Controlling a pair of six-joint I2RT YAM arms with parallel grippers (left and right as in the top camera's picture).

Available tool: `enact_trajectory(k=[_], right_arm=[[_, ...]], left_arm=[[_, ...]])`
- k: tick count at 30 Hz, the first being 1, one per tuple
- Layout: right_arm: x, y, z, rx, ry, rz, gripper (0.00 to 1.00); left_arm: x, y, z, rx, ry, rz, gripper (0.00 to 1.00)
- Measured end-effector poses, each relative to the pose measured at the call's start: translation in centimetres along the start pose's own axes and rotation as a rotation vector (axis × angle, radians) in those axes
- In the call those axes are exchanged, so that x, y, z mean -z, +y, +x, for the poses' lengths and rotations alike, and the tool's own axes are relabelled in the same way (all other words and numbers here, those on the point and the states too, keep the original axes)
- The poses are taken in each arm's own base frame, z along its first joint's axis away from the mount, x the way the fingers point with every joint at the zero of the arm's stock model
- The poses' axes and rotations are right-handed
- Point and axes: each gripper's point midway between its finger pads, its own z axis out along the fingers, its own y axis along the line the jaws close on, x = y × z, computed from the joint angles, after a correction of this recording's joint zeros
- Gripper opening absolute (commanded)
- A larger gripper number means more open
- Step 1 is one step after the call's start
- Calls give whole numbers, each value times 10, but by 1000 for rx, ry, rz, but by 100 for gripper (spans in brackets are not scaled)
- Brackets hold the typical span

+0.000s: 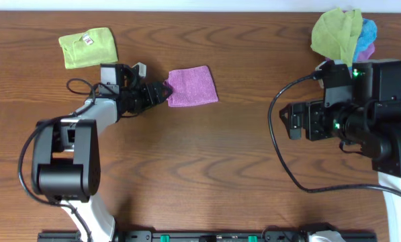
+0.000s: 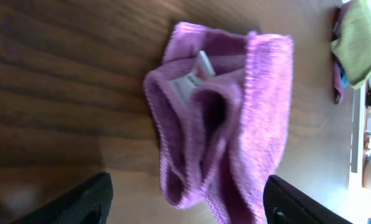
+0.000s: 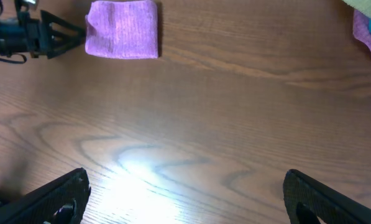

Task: Fold the cloth
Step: 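Move the left gripper to the pink bundle and grasp it, then carry the pink bundle with the left gripper onto the green cloth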

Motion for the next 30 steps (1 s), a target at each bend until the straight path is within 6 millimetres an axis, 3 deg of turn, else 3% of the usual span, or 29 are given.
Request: enact_trajectory(k=[11,22,23,25,27,28,30], right_arm=[[1,1,-5,22,-22,-4,99],[-10,1,-13,21,-16,-14,99],[-13,2,-13,19,-9,-24,99],[-14,3,-13,19,-5,-31,99],[-14,4,-13,18,-4,-37,99],[-14,5,-12,18,-1,-42,99],[-14,6,-10,16,7,-46,99]], left_arm=[[-17,-5,-16,47,-48,99,83],[-34,-25,-6,20,-4,143,86],[-37,-28,-4,10,-3,141,81],[-42,-30,-2,4,-3,135,62],[-51,-29,3,0,6,124,38],[-56,-29,6,-2,16,124,21],[-65,-27,12,0,37,119,10]])
